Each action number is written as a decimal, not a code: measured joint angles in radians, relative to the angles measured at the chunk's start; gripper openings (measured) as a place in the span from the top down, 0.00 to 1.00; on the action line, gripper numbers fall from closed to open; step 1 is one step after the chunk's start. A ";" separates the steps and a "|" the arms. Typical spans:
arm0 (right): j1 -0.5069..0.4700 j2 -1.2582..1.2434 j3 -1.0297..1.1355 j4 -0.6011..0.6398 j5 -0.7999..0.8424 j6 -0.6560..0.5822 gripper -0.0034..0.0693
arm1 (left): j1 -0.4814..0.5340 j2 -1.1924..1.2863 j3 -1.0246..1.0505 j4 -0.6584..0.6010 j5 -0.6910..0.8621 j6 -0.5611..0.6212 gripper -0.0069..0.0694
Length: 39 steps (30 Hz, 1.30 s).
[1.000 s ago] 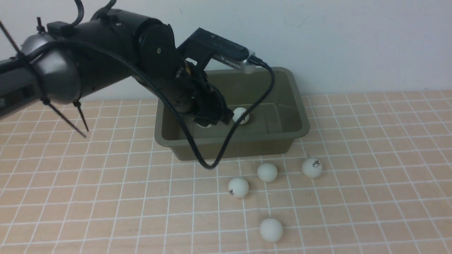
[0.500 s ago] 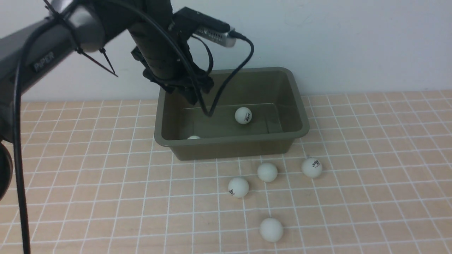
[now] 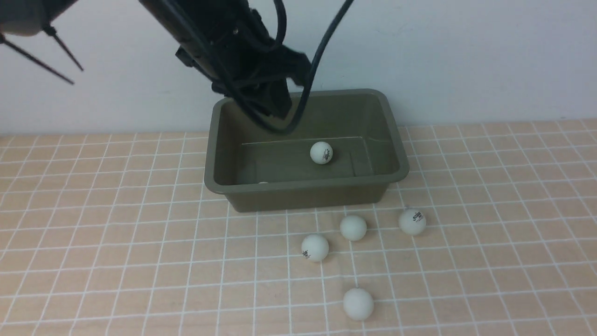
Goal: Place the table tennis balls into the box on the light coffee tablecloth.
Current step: 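Drop the ball into the bin, then reach for and grasp a ping pong ball on the table beside the basket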
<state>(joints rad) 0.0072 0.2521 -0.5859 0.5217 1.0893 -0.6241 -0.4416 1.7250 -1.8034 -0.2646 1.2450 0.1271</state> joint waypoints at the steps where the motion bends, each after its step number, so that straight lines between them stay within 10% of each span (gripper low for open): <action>1: 0.000 0.000 0.000 0.000 0.000 0.000 0.97 | -0.013 -0.033 0.054 0.013 0.000 0.004 0.82; 14: 0.000 0.070 0.000 0.097 -0.003 -0.035 0.97 | -0.111 -0.288 0.628 -0.003 -0.074 0.138 0.84; 23: 0.000 0.225 0.000 0.283 0.083 -0.234 0.97 | -0.150 -0.289 0.666 0.009 -0.250 0.176 0.84; 39: 0.000 0.421 0.000 0.262 -0.031 -0.337 0.97 | -0.150 -0.228 0.652 -0.006 -0.473 0.282 0.83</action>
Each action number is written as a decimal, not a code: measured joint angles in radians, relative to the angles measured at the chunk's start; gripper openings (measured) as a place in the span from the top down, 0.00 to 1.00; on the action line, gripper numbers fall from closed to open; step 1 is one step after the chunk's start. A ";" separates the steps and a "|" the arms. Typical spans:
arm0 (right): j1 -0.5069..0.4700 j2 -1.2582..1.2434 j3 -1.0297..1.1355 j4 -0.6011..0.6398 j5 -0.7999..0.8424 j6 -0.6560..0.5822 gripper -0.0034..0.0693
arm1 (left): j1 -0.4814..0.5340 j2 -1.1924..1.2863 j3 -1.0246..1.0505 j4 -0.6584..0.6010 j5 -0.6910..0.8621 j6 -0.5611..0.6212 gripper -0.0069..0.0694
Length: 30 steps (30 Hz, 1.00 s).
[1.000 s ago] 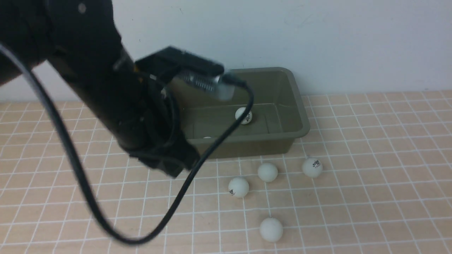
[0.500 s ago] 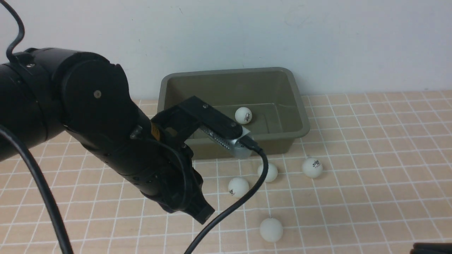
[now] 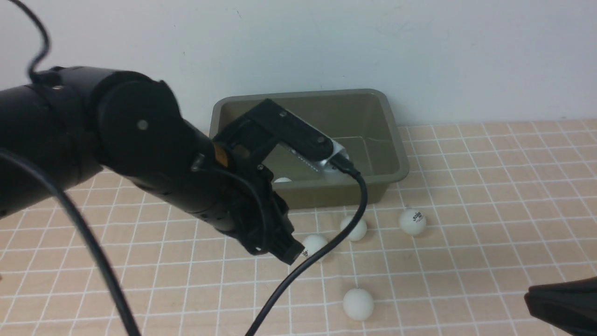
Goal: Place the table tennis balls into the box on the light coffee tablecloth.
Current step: 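Reach for and grasp a ping pong ball on the table beside the basket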
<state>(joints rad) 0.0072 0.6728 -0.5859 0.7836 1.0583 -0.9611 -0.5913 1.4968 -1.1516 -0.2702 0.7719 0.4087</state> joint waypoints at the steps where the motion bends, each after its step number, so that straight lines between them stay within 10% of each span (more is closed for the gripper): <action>1: 0.000 0.000 0.000 0.000 0.000 0.000 0.97 | -0.001 0.020 -0.006 -0.001 -0.015 0.033 0.82; 13: 0.000 -0.001 0.000 0.000 0.005 0.009 0.97 | -0.002 0.258 -0.136 0.001 -0.050 0.096 0.44; 30: 0.000 -0.001 0.000 -0.006 0.012 0.019 0.97 | -0.010 0.457 -0.165 0.103 -0.131 0.101 0.42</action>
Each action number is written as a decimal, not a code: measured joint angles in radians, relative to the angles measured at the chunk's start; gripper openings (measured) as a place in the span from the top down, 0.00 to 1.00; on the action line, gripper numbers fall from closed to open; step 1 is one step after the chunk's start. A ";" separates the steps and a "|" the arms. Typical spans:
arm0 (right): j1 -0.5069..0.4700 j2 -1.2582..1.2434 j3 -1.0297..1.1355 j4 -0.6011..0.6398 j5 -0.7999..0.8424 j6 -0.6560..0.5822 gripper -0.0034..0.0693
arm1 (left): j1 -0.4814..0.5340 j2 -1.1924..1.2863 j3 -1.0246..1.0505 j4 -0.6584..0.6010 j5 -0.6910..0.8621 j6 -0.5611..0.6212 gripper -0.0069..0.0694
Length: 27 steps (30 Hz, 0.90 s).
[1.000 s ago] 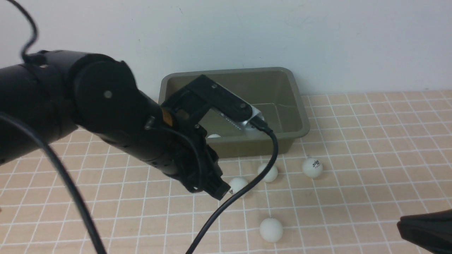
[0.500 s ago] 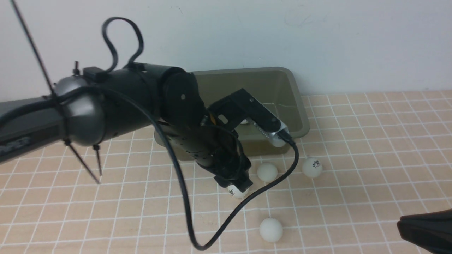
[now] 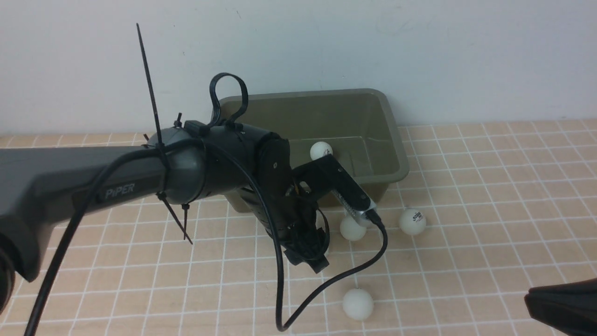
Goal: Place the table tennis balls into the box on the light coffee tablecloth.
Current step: 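Reach for and grasp a ping pong ball on the table beside the basket, then drop the ball into the bin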
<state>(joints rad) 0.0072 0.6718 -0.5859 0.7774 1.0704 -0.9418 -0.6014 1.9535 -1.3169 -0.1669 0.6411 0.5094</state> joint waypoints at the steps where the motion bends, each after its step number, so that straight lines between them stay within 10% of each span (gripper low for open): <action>1: 0.000 0.000 0.000 -0.002 0.000 0.000 0.97 | 0.000 0.002 -0.001 -0.006 -0.002 0.000 0.42; 17: 0.000 0.000 0.000 -0.009 0.000 0.000 0.97 | -0.003 0.084 -0.001 -0.022 -0.142 0.068 0.44; 27: 0.000 0.000 0.000 -0.011 -0.005 0.000 0.97 | -0.008 -0.119 -0.188 -0.056 0.073 0.031 0.49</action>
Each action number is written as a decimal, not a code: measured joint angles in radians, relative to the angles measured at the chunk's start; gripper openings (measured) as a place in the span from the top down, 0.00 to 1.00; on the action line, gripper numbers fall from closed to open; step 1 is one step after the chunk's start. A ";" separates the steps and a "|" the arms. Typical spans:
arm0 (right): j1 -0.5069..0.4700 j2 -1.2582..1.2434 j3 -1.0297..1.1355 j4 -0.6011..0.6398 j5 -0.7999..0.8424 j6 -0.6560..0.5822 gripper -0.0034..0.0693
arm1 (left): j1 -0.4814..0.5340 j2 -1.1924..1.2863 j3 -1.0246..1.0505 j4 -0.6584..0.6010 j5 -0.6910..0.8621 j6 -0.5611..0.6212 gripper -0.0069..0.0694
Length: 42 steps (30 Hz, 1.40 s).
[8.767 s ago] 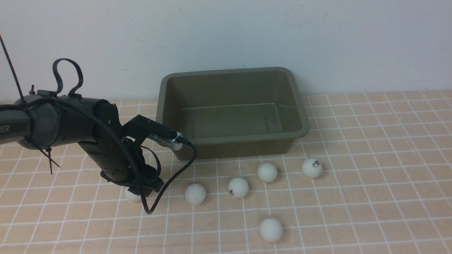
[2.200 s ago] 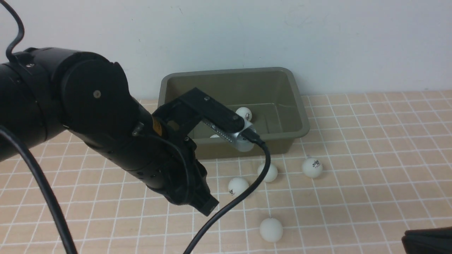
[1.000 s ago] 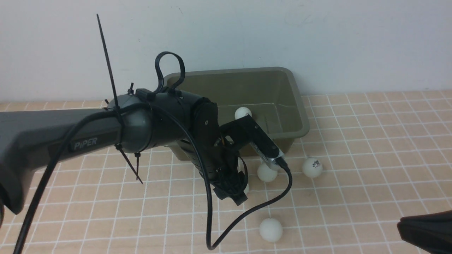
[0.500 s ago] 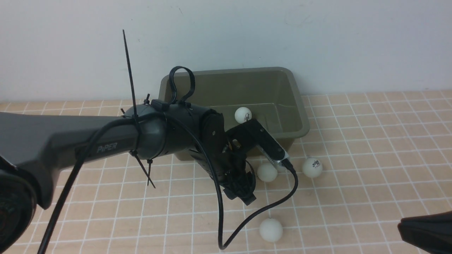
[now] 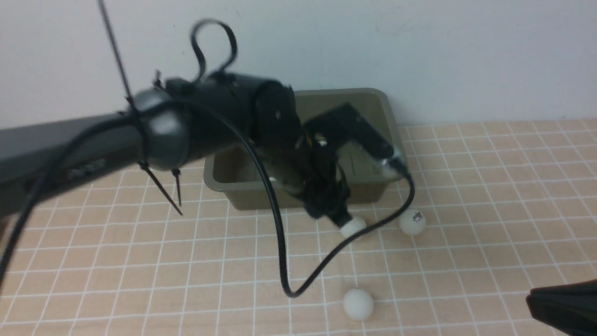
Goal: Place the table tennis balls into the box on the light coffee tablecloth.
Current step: 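Drop the ball into the bin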
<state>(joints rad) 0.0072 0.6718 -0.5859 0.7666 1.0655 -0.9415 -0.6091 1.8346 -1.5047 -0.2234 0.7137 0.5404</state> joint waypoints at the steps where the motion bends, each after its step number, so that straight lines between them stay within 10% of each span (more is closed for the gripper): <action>1: 0.000 0.000 0.000 0.000 -0.003 0.000 0.97 | 0.000 -0.023 -0.019 -0.006 -0.010 0.005 0.49; 15: 0.000 0.000 0.000 -0.001 -0.005 0.000 0.97 | 0.255 0.168 -0.128 -0.018 -0.195 0.152 0.46; 23: 0.000 0.000 0.000 -0.001 -0.003 0.000 0.97 | 0.264 0.146 -0.335 0.062 0.149 -0.019 0.29; 30: 0.000 0.000 0.000 -0.001 -0.019 0.000 0.97 | 0.264 0.011 -0.495 0.170 0.508 -0.390 0.45; 42: 0.000 0.000 0.000 0.007 -0.056 -0.005 0.97 | 0.264 -0.305 -0.104 0.032 0.534 -0.415 0.83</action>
<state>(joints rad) 0.0072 0.6718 -0.5859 0.7735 1.0092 -0.9462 -0.3455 1.5293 -1.6092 -0.1919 1.2472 0.1253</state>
